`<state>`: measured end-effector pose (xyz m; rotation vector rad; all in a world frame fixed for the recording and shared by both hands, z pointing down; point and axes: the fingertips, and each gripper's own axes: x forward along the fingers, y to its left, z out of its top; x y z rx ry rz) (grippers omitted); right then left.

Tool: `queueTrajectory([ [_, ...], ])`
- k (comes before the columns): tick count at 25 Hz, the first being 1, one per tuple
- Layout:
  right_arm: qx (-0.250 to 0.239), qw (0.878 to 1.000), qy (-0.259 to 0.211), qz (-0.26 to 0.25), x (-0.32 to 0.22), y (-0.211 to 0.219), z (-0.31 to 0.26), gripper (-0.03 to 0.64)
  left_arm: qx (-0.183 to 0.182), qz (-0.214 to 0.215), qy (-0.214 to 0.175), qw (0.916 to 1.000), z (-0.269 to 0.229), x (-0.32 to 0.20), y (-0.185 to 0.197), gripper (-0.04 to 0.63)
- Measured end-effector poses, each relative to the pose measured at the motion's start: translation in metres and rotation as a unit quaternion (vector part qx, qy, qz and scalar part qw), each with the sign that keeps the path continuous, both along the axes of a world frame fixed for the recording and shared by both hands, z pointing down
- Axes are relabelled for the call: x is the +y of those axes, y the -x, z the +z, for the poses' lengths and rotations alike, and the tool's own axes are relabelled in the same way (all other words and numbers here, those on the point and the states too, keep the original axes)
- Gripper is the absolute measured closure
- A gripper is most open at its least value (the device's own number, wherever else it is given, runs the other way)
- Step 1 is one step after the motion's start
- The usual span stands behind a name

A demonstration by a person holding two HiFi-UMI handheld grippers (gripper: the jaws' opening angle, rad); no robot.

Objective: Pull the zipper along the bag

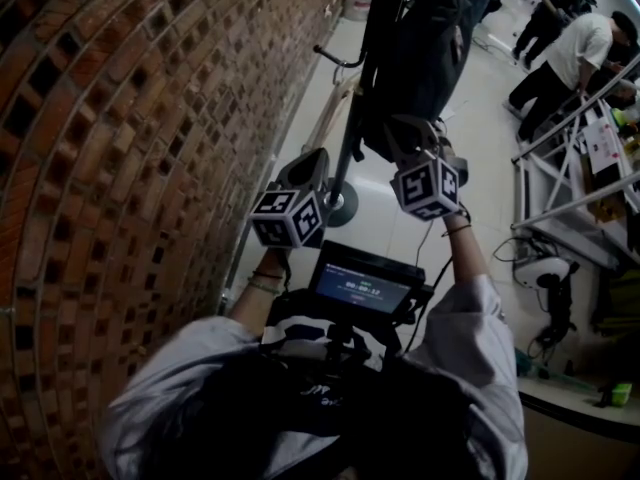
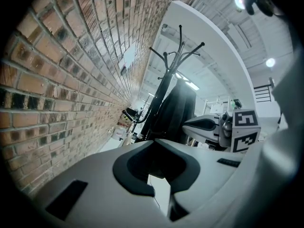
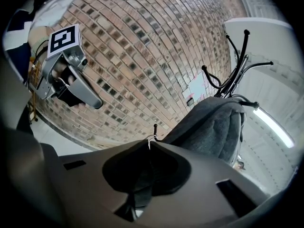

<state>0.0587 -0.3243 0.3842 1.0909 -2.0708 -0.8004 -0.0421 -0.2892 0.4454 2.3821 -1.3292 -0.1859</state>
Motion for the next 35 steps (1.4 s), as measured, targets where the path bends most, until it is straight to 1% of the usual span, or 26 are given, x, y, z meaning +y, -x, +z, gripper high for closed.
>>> queueTrajectory([
  [2, 0.005, 1.000, 0.004, 0.003, 0.001, 0.000, 0.003, 0.598, 0.005, 0.002, -0.005, 1.0000, 0.000, -0.001, -0.002, 0.588],
  [7, 0.012, 1.000, 0.013, 0.000, 0.001, -0.002, 0.014, 0.598, 0.001, 0.003, 0.006, 1.0000, 0.003, -0.001, -0.003, 0.588],
  [10, 0.002, 1.000, 0.016, 0.000, 0.000, -0.002, 0.020, 0.597, 0.000, 0.002, 0.006, 1.0000, 0.004, -0.002, -0.002, 0.588],
  [13, 0.000, 1.000, 0.017, 0.004, 0.000, -0.003, 0.022, 0.597, 0.001, 0.003, 0.000, 1.0000, 0.004, -0.004, -0.002, 0.588],
  [18, -0.003, 1.000, 0.019, -0.003, 0.000, -0.006, 0.028, 0.597, 0.001, 0.004, 0.002, 1.0000, 0.004, -0.004, -0.003, 0.588],
  [22, 0.004, 1.000, 0.012, -0.009, 0.001, -0.004, 0.032, 0.591, -0.008, 0.007, 0.003, 0.9999, 0.006, -0.004, -0.003, 0.588],
  [24, 0.006, 1.000, 0.012, -0.009, 0.001, -0.004, 0.033, 0.591, -0.004, 0.008, 0.000, 1.0000, 0.006, -0.006, -0.005, 0.588],
  [27, 0.012, 1.000, 0.013, -0.008, 0.000, -0.004, 0.035, 0.588, -0.005, 0.007, 0.004, 1.0000, 0.005, -0.006, -0.006, 0.588],
  [28, 0.008, 1.000, 0.015, -0.006, 0.000, -0.004, 0.034, 0.586, -0.005, 0.008, 0.004, 1.0000, 0.006, -0.006, -0.007, 0.588],
  [30, -0.015, 1.000, 0.013, 0.000, -0.001, -0.004, 0.031, 0.588, -0.005, 0.011, 0.005, 0.9999, 0.008, -0.006, -0.009, 0.588],
  [32, -0.051, 0.999, 0.007, 0.012, -0.002, -0.004, 0.025, 0.585, -0.007, 0.012, 0.005, 0.9999, 0.009, -0.006, -0.011, 0.588],
  [34, -0.091, 0.995, 0.014, 0.026, 0.001, -0.003, 0.023, 0.579, -0.007, 0.011, 0.007, 0.9999, 0.010, -0.006, -0.011, 0.588],
  [35, -0.111, 0.993, 0.023, 0.033, 0.003, -0.004, 0.025, 0.555, -0.007, 0.009, 0.009, 0.9999, 0.010, -0.006, -0.011, 0.588],
])
